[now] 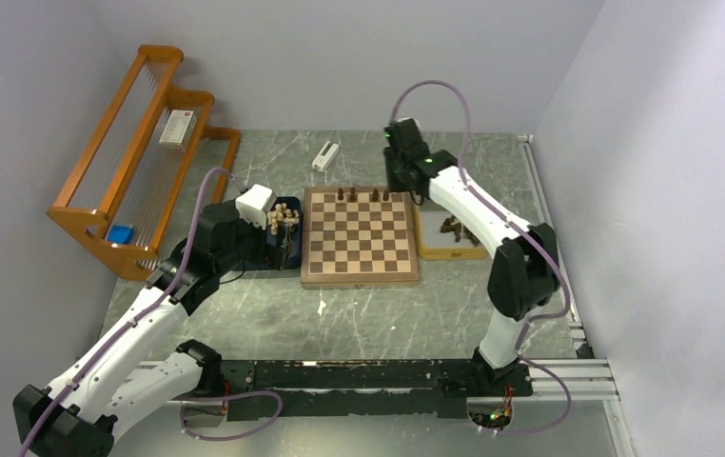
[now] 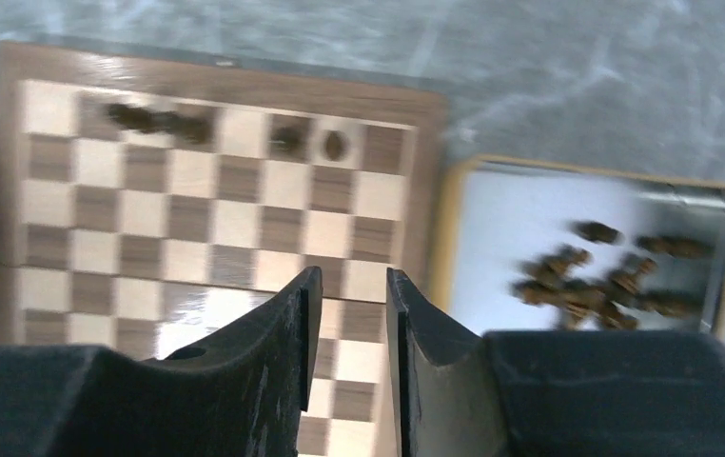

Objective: Set up the chess pieces on the board
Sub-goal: Pick up the chess piece from the storage box.

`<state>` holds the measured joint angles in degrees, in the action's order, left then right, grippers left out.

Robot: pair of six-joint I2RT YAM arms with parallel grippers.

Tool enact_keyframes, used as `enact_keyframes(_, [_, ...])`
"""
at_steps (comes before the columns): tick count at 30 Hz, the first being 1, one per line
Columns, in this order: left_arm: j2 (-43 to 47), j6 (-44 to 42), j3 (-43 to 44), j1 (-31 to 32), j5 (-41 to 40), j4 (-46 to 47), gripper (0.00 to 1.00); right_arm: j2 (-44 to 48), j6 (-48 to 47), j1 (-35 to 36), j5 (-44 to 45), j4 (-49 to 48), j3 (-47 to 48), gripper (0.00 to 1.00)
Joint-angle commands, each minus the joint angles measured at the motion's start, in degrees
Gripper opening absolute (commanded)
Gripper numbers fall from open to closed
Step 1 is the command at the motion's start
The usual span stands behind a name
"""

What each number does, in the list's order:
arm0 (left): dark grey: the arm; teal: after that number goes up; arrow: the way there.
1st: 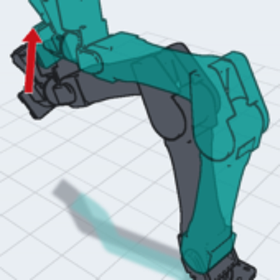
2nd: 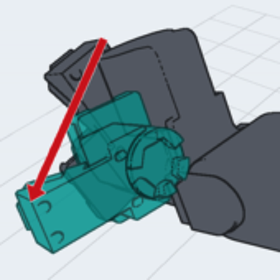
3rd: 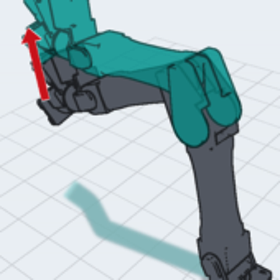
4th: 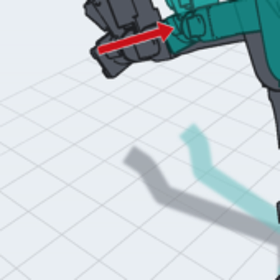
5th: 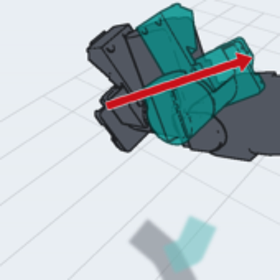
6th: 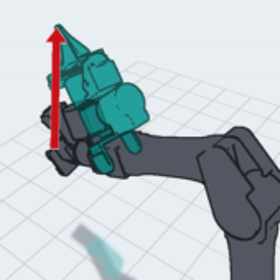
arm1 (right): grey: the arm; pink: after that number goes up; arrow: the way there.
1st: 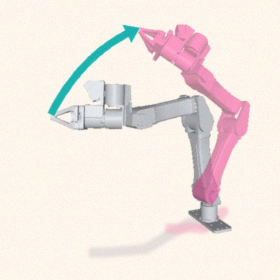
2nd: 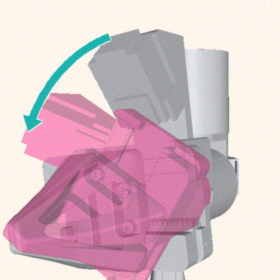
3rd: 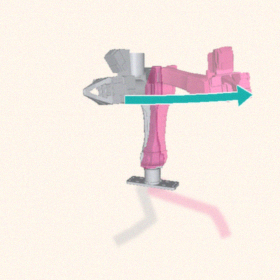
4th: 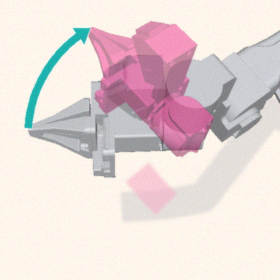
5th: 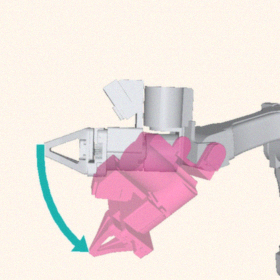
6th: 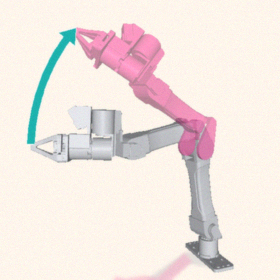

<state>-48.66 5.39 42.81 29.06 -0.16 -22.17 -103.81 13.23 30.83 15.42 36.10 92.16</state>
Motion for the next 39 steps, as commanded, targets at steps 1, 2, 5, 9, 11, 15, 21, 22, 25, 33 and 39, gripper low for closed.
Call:
enact_keyframes(1, [0.9,0.6,0.7,0.3,2.0,1.9,0.98,6.1,0.2,-7.3,2.3,-4.7,-8.1,0.34])
enact_keyframes(2, [0.8,0.7,0.7,0.2,1.8,2.0,0.98,7.0,0.1,-8.6,3.1,-5.6,-9.7,0.34])
enact_keyframes(5, [1.0,1.2,0.9,0.4,0.4,1.8,0.98,9.2,-0.1,-12.1,4.3,-8.6,-14.2,0.34])
enact_keyframes(9, [1.5,0.9,0.6,0.5,1.3,2.0,0.98,10.3,-0.5,-17.4,3.4,-13.0,-19.5,0.33])
enact_keyframes(11, [1.5,0.8,0.5,0.6,1.0,1.9,0.98,9.4,-0.7,-19.6,2.5,-14.7,-21.1,0.32])
enact_keyframes(15, [1.9,0.8,0.6,0.8,0.6,1.7,0.98,6.8,-1.1,-22.2,1.8,-18.2,-22.9,0.31])
enact_keyframes(21, [1.7,0.5,0.5,0.9,0.5,1.7,0.98,3.3,-1.5,-24.6,-1.2,-23.0,-23.9,0.33])
enact_keyframes(22, [1.7,0.5,0.5,0.9,0.4,1.7,0.98,2.6,-1.5,-24.8,-1.7,-23.3,-23.7,0.33])
enact_keyframes(25, [1.8,0.4,0.6,0.9,0.3,1.5,0.98,0.8,-1.9,-25.1,-2.1,-24.2,-23.3,0.34])
enact_keyframes(33, [1.7,0.3,0.6,0.9,0.3,1.3,0.98,-2.5,-1.9,-25.4,-0.9,-24.8,-22.8,0.34])
enact_keyframes(39, [1.5,0.2,0.7,0.9,0.3,1.4,0.98,-3.2,-2.3,-25.4,-1.2,-25.2,-23.3,0.33])
